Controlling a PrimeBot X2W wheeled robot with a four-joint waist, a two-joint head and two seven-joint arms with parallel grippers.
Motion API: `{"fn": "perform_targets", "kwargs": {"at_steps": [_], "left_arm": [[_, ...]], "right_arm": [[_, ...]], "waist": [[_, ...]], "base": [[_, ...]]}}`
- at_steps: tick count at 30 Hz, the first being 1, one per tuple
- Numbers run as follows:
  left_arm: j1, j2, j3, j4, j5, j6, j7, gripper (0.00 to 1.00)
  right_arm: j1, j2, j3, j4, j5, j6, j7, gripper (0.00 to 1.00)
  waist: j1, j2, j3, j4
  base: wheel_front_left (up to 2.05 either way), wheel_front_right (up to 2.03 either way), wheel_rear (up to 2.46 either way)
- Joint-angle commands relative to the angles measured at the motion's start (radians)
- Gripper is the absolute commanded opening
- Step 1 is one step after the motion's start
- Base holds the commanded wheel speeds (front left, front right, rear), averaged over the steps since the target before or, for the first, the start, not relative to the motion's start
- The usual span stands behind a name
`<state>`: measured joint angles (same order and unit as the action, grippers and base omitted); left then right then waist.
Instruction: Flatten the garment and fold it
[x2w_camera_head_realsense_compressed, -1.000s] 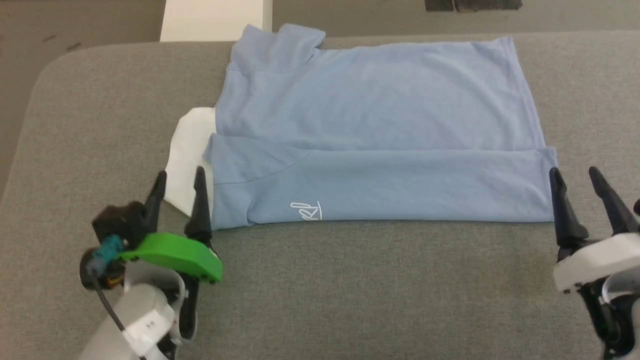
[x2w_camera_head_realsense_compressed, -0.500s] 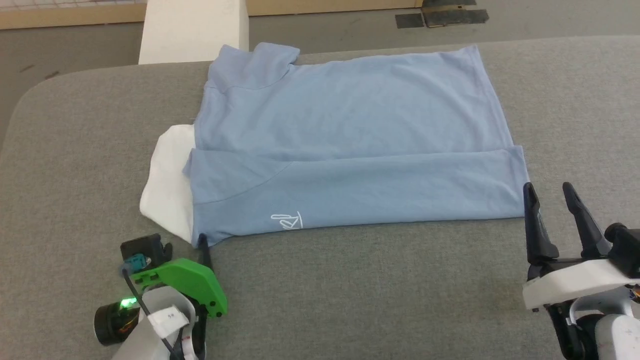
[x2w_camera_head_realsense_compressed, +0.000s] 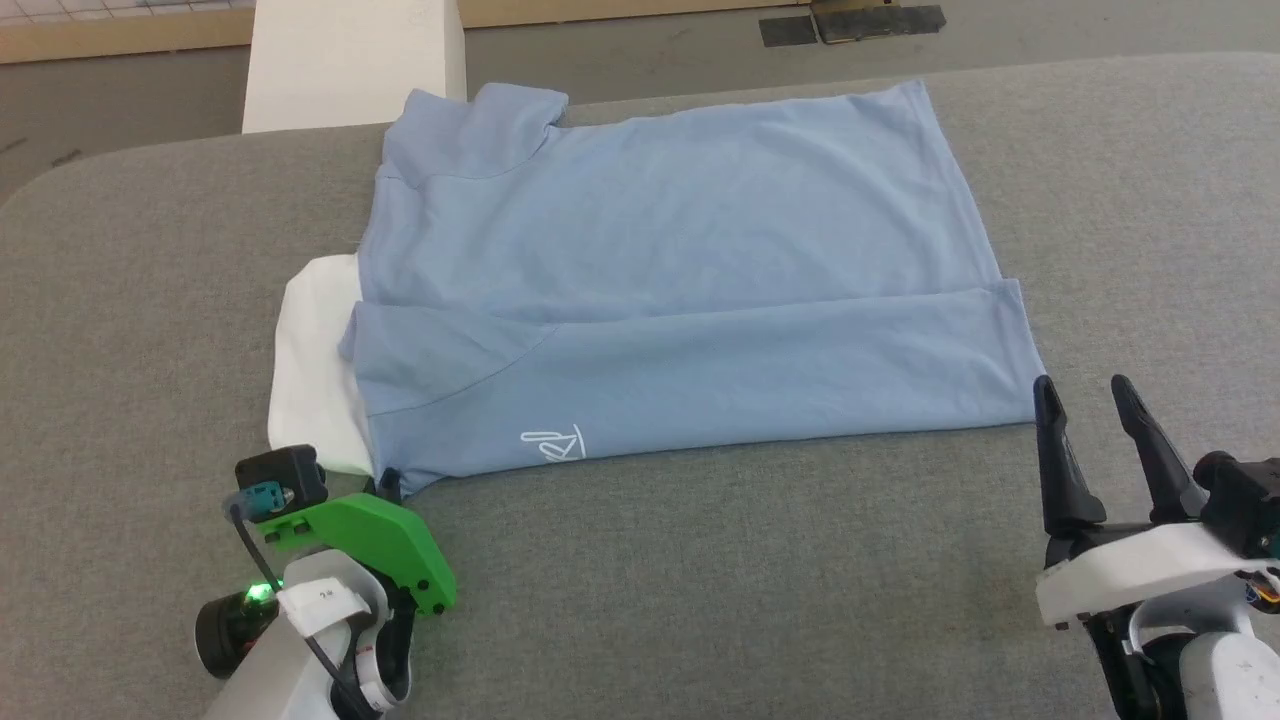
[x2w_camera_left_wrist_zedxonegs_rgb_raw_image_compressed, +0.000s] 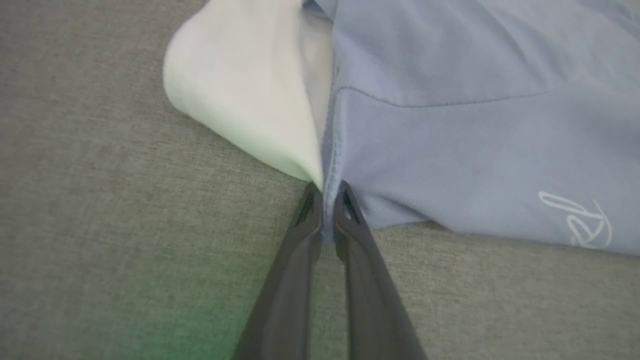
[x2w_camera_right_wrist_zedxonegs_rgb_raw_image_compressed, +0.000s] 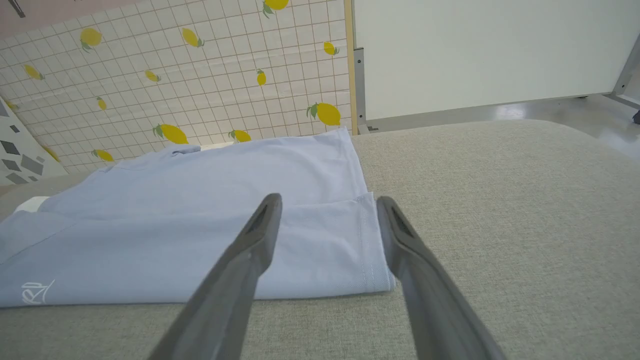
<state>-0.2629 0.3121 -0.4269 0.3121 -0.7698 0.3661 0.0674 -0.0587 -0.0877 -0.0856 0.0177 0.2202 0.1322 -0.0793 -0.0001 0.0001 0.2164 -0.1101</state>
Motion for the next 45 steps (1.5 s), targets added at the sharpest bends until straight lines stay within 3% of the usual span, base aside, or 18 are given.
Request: {"fn": "perform_targets", "kwargs": {"at_steps": [1,8,15,21,22,23,24,25,29,37,45], "left_arm": [[0.006,-0.005,-0.009,0.007,-0.003,-0.010,0.001,0.00],[-0.008,-0.003,-0.017,-0.006,0.005,-0.023,-0.015,0.00],[-0.034,0.002,-0.030,-0.020,0.017,-0.035,-0.019,0.00],[-0.052,-0.002,-0.045,-0.020,0.024,-0.047,-0.022,0.00],[-0.053,-0.003,-0.046,-0.019,0.024,-0.049,-0.023,0.00],[-0.054,-0.004,-0.048,-0.018,0.024,-0.050,-0.024,0.00],[-0.054,-0.004,-0.049,-0.017,0.024,-0.051,-0.024,0.00],[-0.054,-0.004,-0.050,-0.017,0.024,-0.053,-0.025,0.00],[-0.058,0.001,-0.052,-0.024,0.036,-0.059,-0.052,0.00],[-0.027,0.039,-0.043,-0.105,0.105,-0.026,-0.171,0.00],[0.131,0.127,-0.065,-0.280,0.128,0.059,-0.083,0.00]], "right_arm": [[0.000,-0.002,-0.005,0.006,-0.010,-0.002,0.005,1.00],[-0.079,0.019,-0.093,0.099,-0.056,-0.002,0.126,1.00],[-0.260,0.035,-0.205,0.292,-0.082,-0.002,0.448,1.00],[-0.361,0.037,-0.264,0.381,-0.134,-0.002,0.697,1.00],[-0.367,0.037,-0.269,0.391,-0.141,-0.002,0.746,0.48],[-0.371,0.037,-0.274,0.395,-0.147,-0.002,0.782,0.41],[-0.374,0.037,-0.279,0.394,-0.153,-0.002,0.819,0.10],[-0.375,0.037,-0.281,0.389,-0.156,-0.002,0.839,0.00],[-0.374,0.037,-0.270,0.333,-0.153,-0.002,0.834,0.00],[-0.271,0.037,-0.248,0.168,-0.064,-0.002,0.634,0.00],[-0.064,0.037,-0.275,0.001,-0.004,-0.002,0.657,0.00]], "waist": [[0.0001,-0.0001,-0.001,0.005],[0.0001,-0.0001,0.012,0.017],[0.0001,-0.0001,0.045,0.039],[0.0001,-0.0001,0.061,0.060],[0.0001,-0.0001,0.062,0.063],[0.0001,-0.0001,0.062,0.064],[0.0001,-0.0001,0.062,0.066],[0.0001,-0.0001,0.062,0.067],[0.0001,-0.0001,0.059,0.069],[0.0001,-0.0001,0.002,0.075],[0.0001,-0.0001,-0.045,0.079]], "base": [[0.00,0.00,0.00],[0.00,0.00,0.00],[0.00,0.00,0.00],[0.00,0.00,0.00],[0.00,0.00,0.00],[0.00,0.00,0.00],[0.00,0.00,0.00],[0.00,0.00,0.00],[0.00,0.00,0.00],[0.00,0.00,0.00],[0.00,0.00,0.00]]}}
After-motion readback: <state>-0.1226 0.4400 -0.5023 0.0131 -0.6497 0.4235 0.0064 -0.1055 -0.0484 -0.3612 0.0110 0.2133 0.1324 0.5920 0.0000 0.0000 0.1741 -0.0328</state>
